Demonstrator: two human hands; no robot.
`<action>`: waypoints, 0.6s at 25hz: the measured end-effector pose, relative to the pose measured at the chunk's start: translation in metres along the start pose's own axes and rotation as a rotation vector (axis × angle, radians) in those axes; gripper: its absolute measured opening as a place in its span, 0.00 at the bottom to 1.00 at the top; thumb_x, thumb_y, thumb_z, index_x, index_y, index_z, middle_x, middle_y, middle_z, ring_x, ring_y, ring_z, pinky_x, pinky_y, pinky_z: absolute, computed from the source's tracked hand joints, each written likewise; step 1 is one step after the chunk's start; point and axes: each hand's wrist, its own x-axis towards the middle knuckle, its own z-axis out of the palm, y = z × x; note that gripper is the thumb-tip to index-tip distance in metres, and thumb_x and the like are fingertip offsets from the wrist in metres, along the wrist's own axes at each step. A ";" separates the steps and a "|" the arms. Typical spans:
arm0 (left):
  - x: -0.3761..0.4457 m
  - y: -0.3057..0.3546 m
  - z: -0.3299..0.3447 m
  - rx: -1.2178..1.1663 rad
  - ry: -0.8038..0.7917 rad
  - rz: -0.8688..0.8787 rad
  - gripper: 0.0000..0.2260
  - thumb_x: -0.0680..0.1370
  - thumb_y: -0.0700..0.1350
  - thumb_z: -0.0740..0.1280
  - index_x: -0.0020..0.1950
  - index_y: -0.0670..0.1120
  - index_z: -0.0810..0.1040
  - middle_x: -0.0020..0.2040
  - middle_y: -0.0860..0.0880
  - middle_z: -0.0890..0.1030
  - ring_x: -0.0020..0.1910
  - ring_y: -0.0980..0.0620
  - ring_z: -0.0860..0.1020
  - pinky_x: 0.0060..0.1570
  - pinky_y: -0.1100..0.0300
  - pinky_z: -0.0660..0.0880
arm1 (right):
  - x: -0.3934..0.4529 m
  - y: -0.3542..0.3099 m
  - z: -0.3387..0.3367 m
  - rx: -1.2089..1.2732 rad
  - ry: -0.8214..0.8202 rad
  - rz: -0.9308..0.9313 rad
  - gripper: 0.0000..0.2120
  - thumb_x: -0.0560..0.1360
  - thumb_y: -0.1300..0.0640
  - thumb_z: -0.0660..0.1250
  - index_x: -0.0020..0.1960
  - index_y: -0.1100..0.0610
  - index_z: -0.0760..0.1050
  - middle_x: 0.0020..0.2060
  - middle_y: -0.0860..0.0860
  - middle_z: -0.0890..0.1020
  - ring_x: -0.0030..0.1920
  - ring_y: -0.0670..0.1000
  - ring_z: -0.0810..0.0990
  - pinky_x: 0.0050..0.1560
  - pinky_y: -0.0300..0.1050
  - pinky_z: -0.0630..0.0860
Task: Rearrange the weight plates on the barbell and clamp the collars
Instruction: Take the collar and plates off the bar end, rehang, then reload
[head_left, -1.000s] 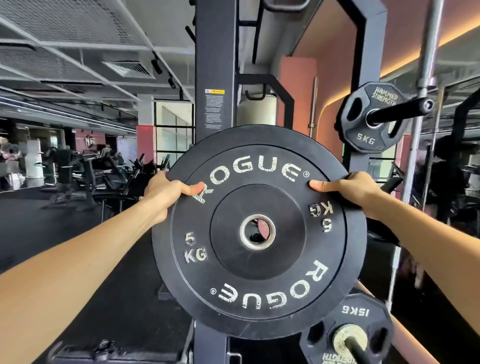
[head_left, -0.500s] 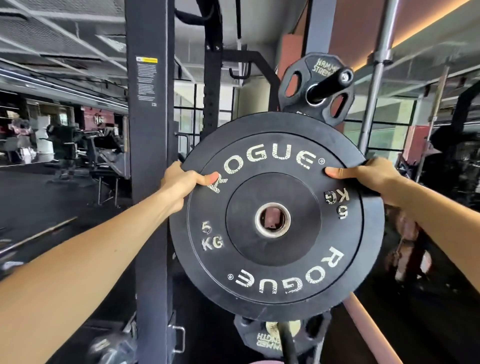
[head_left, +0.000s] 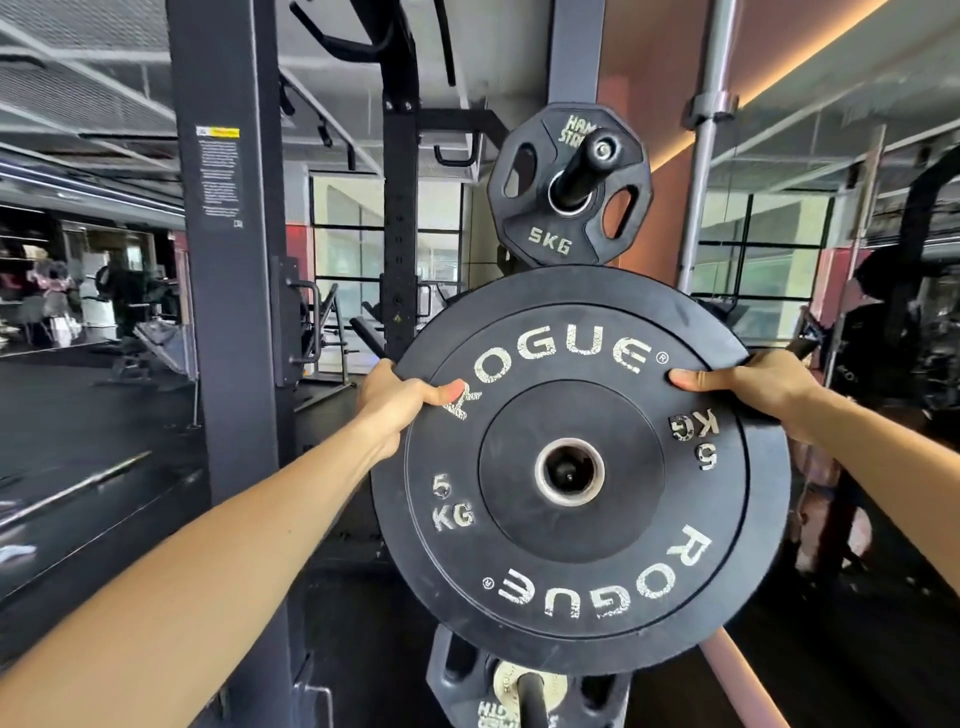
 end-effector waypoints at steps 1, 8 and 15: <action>0.004 -0.004 0.005 0.009 0.002 -0.002 0.31 0.57 0.43 0.85 0.56 0.46 0.77 0.52 0.49 0.84 0.50 0.46 0.83 0.52 0.47 0.81 | 0.006 0.004 0.001 -0.004 -0.008 0.006 0.37 0.39 0.41 0.85 0.44 0.56 0.84 0.34 0.46 0.86 0.33 0.49 0.86 0.32 0.40 0.79; 0.036 -0.037 0.019 0.022 0.021 -0.003 0.32 0.56 0.46 0.86 0.56 0.49 0.76 0.54 0.51 0.83 0.53 0.47 0.82 0.56 0.46 0.79 | 0.047 0.036 0.019 0.011 -0.025 0.013 0.41 0.39 0.39 0.85 0.48 0.57 0.83 0.41 0.50 0.87 0.39 0.52 0.86 0.44 0.47 0.82; 0.076 -0.045 0.039 0.022 0.029 0.057 0.31 0.60 0.43 0.85 0.59 0.48 0.75 0.49 0.54 0.84 0.51 0.51 0.82 0.53 0.51 0.79 | 0.095 0.056 0.038 0.124 -0.043 -0.039 0.34 0.41 0.43 0.85 0.45 0.52 0.83 0.38 0.44 0.86 0.37 0.45 0.86 0.33 0.36 0.79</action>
